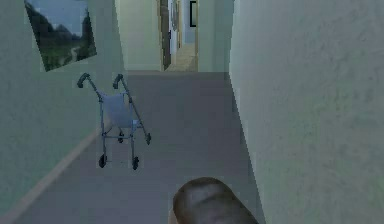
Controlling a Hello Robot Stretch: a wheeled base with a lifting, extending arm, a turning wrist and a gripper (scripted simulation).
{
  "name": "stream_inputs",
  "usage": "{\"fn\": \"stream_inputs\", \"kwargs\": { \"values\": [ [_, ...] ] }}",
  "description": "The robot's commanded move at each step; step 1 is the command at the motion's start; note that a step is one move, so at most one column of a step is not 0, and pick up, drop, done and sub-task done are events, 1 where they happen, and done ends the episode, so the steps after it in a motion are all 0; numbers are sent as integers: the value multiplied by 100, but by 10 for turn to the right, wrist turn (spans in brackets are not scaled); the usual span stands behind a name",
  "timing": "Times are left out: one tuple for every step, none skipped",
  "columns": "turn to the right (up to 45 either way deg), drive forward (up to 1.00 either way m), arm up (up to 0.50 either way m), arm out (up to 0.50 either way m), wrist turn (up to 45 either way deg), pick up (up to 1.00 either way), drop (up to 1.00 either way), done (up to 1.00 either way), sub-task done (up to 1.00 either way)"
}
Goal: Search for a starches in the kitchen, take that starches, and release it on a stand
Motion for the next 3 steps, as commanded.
{"fn": "stream_inputs", "kwargs": {
  "values": [
    [30, 0, 0, 0, 0, 0, 0, 0, 0],
    [0, 100, 0, 0, 0, 0, 0, 0, 0],
    [0, 100, 0, 0, 0, 0, 0, 0, 0]
  ]
}}
